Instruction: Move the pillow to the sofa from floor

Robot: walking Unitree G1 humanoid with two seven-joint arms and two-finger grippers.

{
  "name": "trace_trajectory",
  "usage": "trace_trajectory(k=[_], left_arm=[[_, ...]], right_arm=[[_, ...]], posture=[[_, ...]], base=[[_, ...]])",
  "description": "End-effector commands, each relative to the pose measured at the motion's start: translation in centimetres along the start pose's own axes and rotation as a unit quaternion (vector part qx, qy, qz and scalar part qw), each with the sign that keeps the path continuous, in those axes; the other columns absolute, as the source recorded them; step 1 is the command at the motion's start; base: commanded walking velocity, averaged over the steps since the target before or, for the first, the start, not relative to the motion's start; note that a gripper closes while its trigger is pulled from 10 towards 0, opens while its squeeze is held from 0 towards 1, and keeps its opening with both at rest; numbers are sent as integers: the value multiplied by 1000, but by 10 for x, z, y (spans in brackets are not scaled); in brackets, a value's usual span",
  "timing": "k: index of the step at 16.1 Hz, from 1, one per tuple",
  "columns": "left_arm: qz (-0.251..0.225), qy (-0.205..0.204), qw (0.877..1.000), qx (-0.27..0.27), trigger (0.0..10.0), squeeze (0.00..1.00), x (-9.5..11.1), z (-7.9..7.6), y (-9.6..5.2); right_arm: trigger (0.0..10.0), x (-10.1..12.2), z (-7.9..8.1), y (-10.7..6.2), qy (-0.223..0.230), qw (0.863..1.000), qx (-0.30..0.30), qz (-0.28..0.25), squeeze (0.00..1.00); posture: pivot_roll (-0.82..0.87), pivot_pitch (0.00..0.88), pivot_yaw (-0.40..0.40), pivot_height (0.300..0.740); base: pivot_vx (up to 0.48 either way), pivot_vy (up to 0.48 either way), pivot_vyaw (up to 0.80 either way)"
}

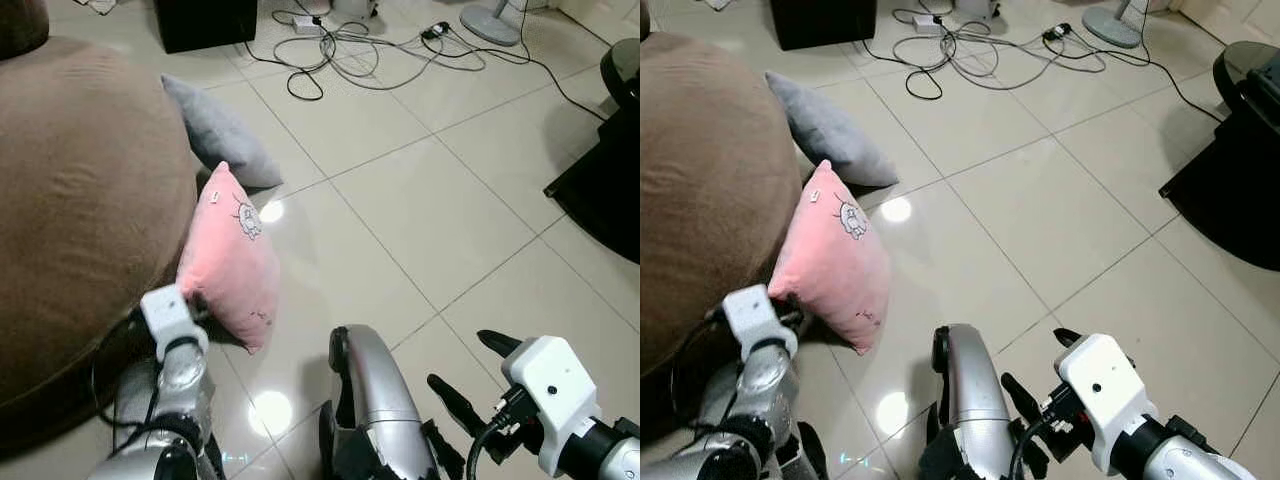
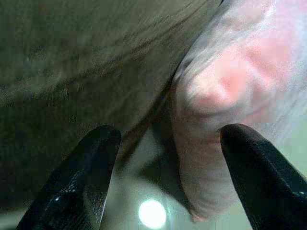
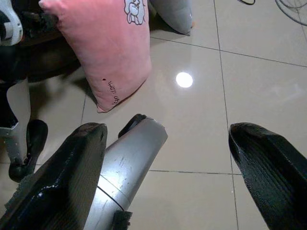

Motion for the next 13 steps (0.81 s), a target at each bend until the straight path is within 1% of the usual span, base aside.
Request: trace_trajectory(k=[1,3,4,6,7,8,9,11,12,13], left_arm=[[19,-20,1000,-15,10000,1000,-10,-9,-4],[17,-42,999,-26,10000,1000,-7,-18,-2],[16,-46,998,-29,10000,1000,-4,-21,-1],[13,-62,998,-29,10000,1000,-1,-23,1],[9,-64,997,-32,10000,961,2,-26,2],[6,-59,998,-32,10000,102,5,-28,3],[5,-58,998,-31,10000,0,5,-28,3],[4,-52,998,-30,10000,0,7,-27,4],[3,-37,999,-31,10000,0,8,-27,5],[4,-36,999,-32,10000,0,7,-27,5]], right_arm=[[10000,0,-1,-3,-9,1000,1,2,0],[10000,-1,1,-5,-10,1000,6,4,0],[10000,-1,2,-6,-11,1000,10,5,0],[10000,-1,3,-6,-13,1000,11,6,0],[10000,0,3,-7,-14,1000,12,5,0],[10000,1,2,-7,-16,1000,12,4,0],[10000,1,1,-7,-16,1000,11,4,0],[10000,1,1,-8,-17,1000,11,4,0],[10000,1,1,-8,-18,1000,11,3,0],[10000,1,1,-8,-18,1000,12,3,0]], posture=[[-453,186,-217,512],[-456,185,-220,512],[-459,181,-221,512],[-462,178,-222,512],[-466,177,-223,512],[-469,174,-225,512],[-469,174,-225,512],[-469,167,-226,512],[-468,166,-225,512],[-468,166,-225,512]], base=[[0,0,0],[0,0,0],[0,0,0],[0,0,0],[0,0,0],[0,0,0],[0,0,0],[0,0,0],[0,0,0],[0,0,0]])
Point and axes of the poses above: a point about 5 cm out from each wrist's last joint towards the gripper, its own y axis pointing out of the wrist towards the gripper, its own x axis along the axis of the wrist's last joint, z = x × y, the point moved 6 cm from there along y, pointing out of the wrist towards the gripper, and after that the axes turned 10 degrees about -y, right-handed, at the moved point
